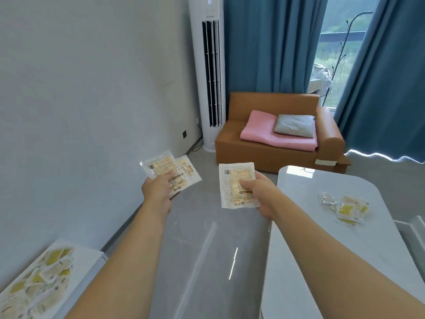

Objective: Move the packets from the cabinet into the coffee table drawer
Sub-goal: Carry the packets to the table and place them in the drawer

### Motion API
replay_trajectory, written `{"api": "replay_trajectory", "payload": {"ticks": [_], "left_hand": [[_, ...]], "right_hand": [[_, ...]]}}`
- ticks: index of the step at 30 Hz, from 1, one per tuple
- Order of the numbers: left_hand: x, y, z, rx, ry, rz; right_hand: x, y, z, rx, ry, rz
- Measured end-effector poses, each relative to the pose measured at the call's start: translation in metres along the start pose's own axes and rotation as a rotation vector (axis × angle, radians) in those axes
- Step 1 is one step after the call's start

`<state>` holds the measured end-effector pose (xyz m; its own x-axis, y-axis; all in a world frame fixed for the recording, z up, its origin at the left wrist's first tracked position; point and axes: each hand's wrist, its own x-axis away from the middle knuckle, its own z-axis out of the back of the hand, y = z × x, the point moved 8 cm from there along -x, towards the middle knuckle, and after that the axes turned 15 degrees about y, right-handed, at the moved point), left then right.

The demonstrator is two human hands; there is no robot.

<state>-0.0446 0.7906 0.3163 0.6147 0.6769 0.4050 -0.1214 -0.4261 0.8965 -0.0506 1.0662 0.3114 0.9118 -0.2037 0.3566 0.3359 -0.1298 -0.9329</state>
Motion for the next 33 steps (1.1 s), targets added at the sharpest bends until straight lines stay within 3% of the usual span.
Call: {"api": "replay_trajectory", "payload": {"ticks": [15, 23, 33], "left_hand": [[0.243, -0.135, -0.15, -0.058, -0.112, -0.01], [0.372, -0.216, -0.198, -0.063, -0.052, -0.011], [0.468, -0.308, -0.281, -0.12, -0.061, 0.085]], "right_hand": [[-0.004, -0.008, 0.301, -0.015, 0.105, -0.033], [-0.002, -0.012, 0.479, 0.03, 0.104, -0.057], [-0.036, -0.009, 0.632, 0.019, 0.112, -0.122]]}}
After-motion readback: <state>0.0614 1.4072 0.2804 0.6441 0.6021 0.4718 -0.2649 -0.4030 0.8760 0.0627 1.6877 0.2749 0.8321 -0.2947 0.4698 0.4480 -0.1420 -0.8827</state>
